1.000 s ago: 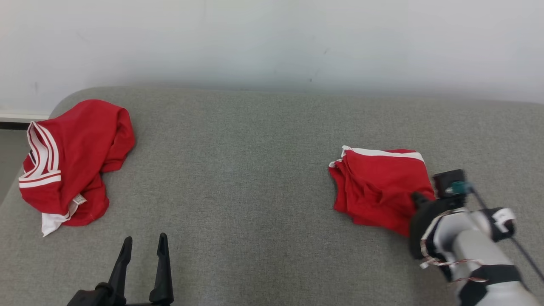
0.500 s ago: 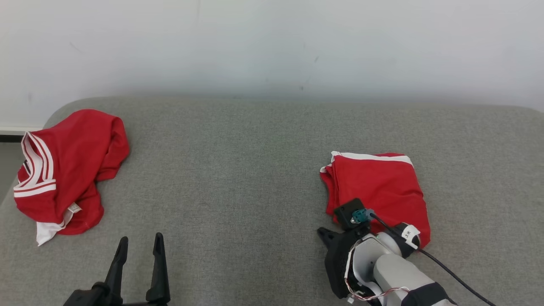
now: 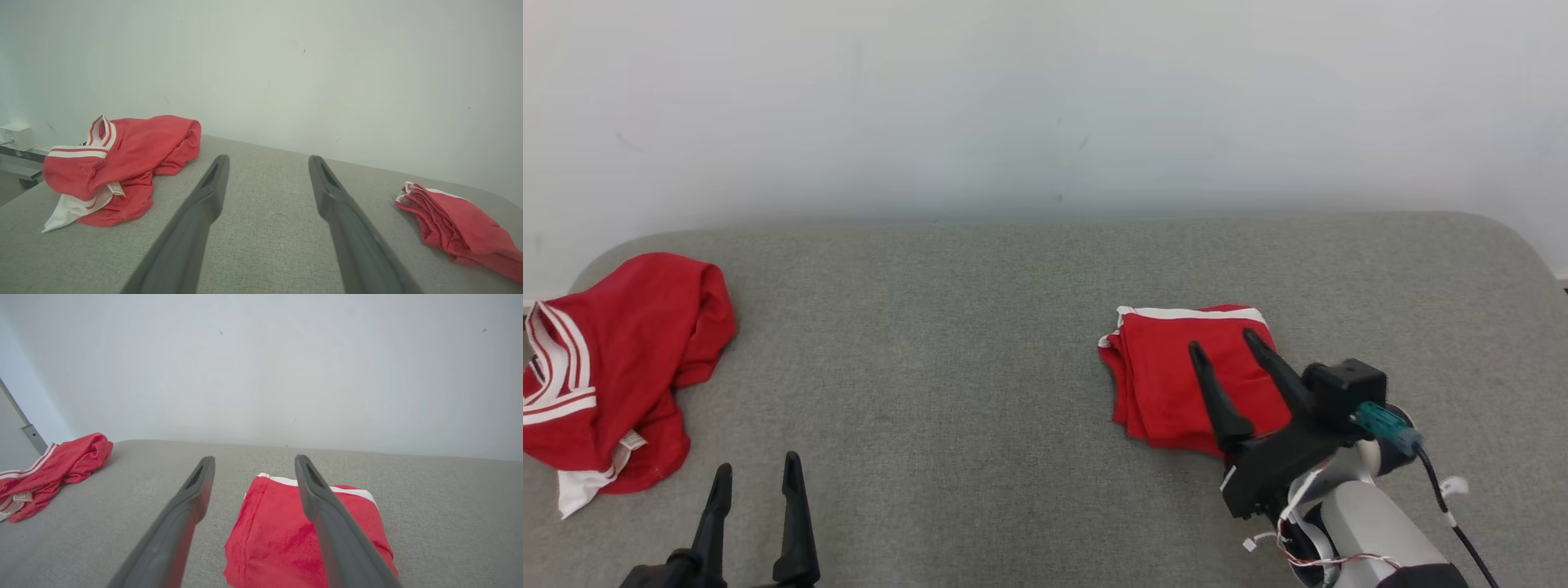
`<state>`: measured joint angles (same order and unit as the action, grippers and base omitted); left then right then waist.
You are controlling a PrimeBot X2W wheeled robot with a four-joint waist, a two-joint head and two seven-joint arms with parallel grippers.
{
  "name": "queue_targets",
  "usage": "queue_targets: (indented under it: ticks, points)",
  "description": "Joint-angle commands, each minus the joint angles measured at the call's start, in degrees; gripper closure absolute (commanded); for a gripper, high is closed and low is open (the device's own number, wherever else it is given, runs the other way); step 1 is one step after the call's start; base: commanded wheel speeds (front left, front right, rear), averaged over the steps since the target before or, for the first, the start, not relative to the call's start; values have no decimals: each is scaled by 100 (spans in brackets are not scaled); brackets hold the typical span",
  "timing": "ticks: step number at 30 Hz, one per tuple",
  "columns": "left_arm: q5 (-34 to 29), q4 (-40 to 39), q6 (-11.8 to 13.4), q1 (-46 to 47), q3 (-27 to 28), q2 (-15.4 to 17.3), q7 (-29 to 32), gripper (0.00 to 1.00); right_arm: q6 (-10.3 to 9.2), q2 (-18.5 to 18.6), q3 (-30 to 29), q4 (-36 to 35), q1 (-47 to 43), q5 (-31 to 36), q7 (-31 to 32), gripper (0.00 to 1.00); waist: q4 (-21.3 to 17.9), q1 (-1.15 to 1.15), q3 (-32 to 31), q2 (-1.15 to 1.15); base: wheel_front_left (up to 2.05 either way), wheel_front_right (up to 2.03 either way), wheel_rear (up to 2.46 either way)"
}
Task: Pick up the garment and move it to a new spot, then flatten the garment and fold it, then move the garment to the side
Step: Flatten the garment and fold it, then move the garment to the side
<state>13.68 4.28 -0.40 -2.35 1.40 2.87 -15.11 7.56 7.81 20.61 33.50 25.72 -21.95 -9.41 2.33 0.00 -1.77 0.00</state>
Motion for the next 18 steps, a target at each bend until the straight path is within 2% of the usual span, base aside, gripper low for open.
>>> queue_targets:
  ticks: [1, 10, 18]
  points:
    - [10, -34, 35, -20, 44, 3, -6, 0, -15, 49, -159, -149, -184, 128, -165, 0, -151, 0, -79, 0, 0, 0, 0]
    - [-257, 2, 73, -197, 25, 4, -6, 0, -15, -5, -1480, -874, -1254, 960, -543, 0, -418, 0, -203, 0, 0, 0, 0]
    - [-441, 49, 79, -451, 7, 2, -6, 0, -15, -44, -1713, -1276, -1987, 1345, -580, 0, -551, 0, -341, 0, 0, 0, 0]
